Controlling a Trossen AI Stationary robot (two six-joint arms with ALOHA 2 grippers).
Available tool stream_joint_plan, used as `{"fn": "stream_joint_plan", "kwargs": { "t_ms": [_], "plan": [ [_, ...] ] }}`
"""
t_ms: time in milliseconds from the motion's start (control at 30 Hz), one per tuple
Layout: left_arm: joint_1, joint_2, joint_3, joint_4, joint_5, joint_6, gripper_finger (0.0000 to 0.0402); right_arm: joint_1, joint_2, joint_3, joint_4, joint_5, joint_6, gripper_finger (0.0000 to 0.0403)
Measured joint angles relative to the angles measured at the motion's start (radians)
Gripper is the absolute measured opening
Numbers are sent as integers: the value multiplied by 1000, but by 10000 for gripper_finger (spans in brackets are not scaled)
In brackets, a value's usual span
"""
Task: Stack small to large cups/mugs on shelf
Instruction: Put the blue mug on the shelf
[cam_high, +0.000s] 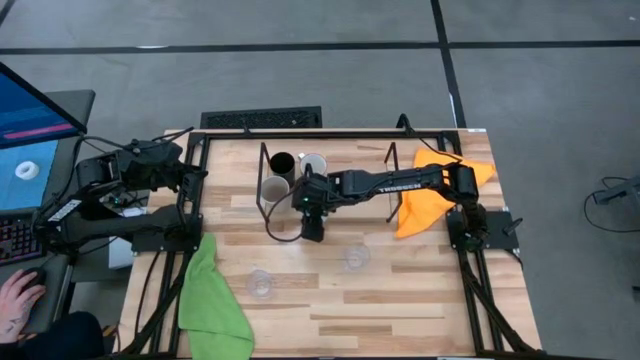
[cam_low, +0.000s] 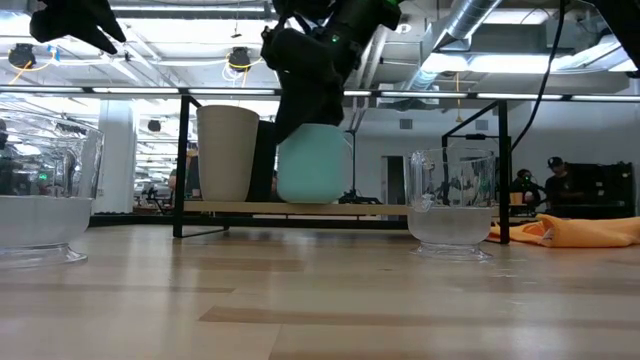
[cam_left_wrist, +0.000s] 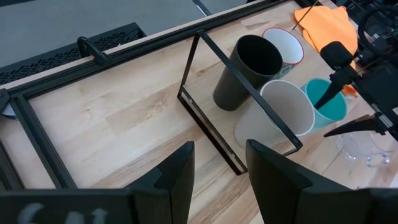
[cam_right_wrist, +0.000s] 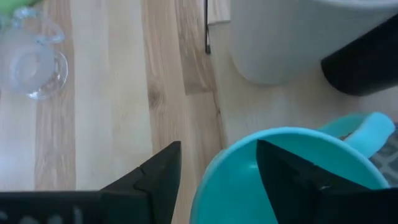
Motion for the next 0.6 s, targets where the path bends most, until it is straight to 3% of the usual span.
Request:
{"fn": "stream_joint_plan", "kwargs": {
  "t_ms": [600],
  "plan": [
    [0,0,0,0,14,-1,135,-7,-2,124,-27,0,-9,230]
  ]
}}
